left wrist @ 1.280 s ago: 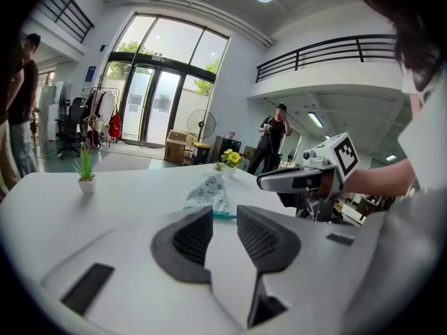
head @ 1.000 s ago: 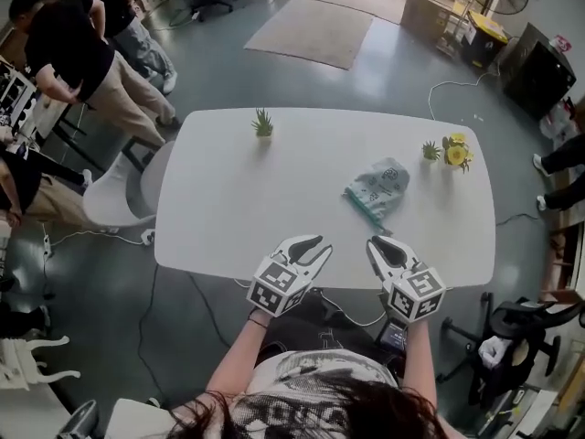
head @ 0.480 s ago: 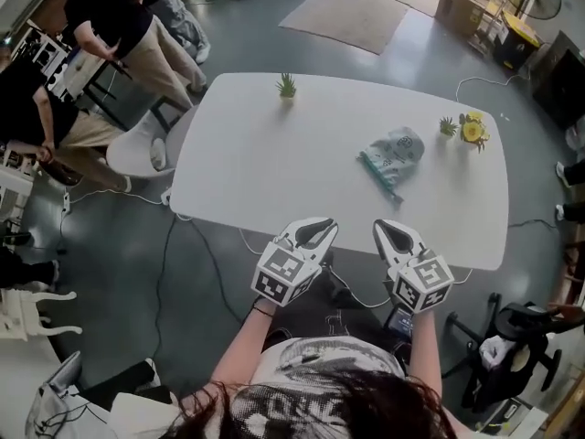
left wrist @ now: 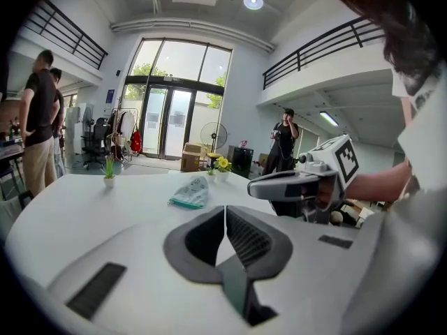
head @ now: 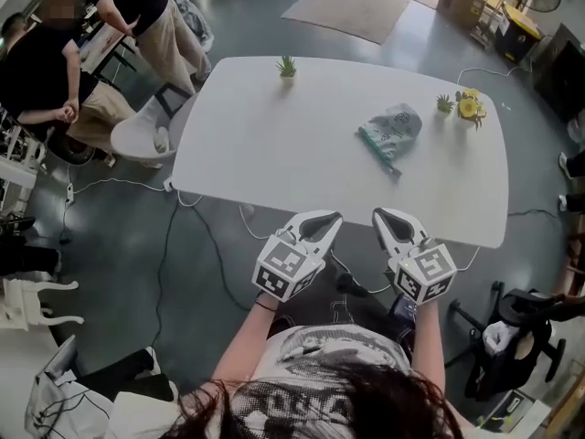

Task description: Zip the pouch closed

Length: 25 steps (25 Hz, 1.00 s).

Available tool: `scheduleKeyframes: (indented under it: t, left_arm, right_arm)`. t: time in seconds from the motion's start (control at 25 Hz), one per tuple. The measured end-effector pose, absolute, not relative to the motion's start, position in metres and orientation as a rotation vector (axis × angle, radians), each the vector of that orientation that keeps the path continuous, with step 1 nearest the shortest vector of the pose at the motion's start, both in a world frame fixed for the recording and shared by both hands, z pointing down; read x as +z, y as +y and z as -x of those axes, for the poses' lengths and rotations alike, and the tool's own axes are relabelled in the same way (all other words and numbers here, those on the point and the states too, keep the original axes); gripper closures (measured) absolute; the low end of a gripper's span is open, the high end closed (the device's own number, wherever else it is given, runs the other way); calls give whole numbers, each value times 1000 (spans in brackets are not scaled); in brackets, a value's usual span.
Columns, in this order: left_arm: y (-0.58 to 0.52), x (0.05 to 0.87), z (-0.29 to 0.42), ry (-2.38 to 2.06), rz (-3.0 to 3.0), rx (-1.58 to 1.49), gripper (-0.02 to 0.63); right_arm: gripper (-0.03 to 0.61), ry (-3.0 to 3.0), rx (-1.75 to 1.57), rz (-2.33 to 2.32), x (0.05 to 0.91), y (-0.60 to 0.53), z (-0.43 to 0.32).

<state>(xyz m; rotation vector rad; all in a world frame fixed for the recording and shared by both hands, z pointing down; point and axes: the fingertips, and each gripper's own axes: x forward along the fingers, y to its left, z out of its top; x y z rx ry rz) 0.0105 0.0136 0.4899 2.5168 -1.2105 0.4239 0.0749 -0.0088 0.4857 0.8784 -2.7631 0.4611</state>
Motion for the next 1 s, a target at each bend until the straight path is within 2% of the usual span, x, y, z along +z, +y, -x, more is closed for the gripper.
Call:
scheduleKeyframes:
  t: [1.0]
  left_arm:
    - [51,478,-36,-1162,-2584,372,597]
  right_arm:
    - [581,-2772,372,-821,476,25,-83]
